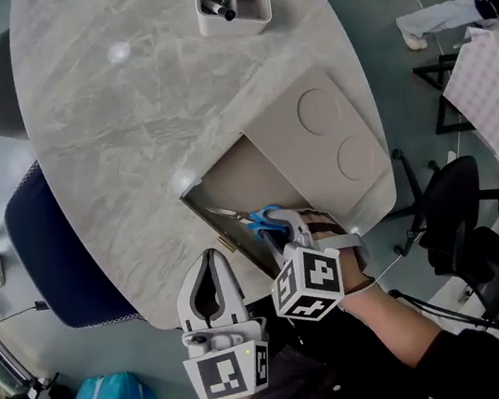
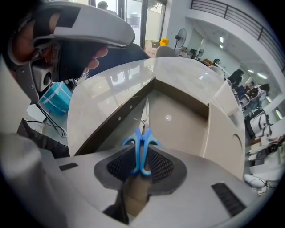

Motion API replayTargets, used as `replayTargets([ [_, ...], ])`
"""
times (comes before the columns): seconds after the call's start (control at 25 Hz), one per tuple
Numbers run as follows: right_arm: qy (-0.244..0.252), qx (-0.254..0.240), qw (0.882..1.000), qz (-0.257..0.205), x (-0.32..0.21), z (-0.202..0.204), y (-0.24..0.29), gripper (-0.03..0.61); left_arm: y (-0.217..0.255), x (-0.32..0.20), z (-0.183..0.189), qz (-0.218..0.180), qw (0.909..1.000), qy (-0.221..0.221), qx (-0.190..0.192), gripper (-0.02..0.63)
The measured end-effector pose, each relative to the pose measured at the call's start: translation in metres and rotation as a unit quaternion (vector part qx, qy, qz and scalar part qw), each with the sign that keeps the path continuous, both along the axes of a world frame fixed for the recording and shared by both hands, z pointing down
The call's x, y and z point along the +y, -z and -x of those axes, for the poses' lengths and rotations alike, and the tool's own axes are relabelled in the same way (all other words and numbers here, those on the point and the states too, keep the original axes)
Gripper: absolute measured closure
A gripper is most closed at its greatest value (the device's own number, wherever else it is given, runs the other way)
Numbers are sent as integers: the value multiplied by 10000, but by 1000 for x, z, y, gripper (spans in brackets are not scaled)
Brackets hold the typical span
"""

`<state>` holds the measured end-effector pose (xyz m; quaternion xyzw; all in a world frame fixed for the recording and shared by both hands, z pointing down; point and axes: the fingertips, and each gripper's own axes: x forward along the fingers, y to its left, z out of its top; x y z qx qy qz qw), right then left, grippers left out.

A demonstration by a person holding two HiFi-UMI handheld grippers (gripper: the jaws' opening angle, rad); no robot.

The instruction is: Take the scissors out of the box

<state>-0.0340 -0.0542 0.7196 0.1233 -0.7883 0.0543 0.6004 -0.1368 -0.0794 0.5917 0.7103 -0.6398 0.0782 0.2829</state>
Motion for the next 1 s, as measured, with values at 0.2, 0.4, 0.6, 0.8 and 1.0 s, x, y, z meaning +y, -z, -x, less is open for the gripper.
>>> replayTargets([
  [0.2, -73, -120, 9999, -19, 1, -1, 6, 499, 8, -1, 0, -60, 10000, -3, -19, 597],
  [0.4, -345, -422, 9985, -73, -8, -3, 22, 500, 18, -2, 2, -155, 9999, 0, -74, 597],
  [0.6, -516, -661, 9960, -297, -17, -6, 48, 500, 38, -3, -4, -316, 9994, -31, -113, 597],
  [0.8, -685, -1062, 9900, -628, -26, -4, 82, 500, 64, -3, -10, -537, 9983, -96, -181, 597],
  [1.0, -864, -1602, 9778, -1033, -40, 0, 128, 500, 93, -5, -13, -769, 9965, -120, -299, 597],
])
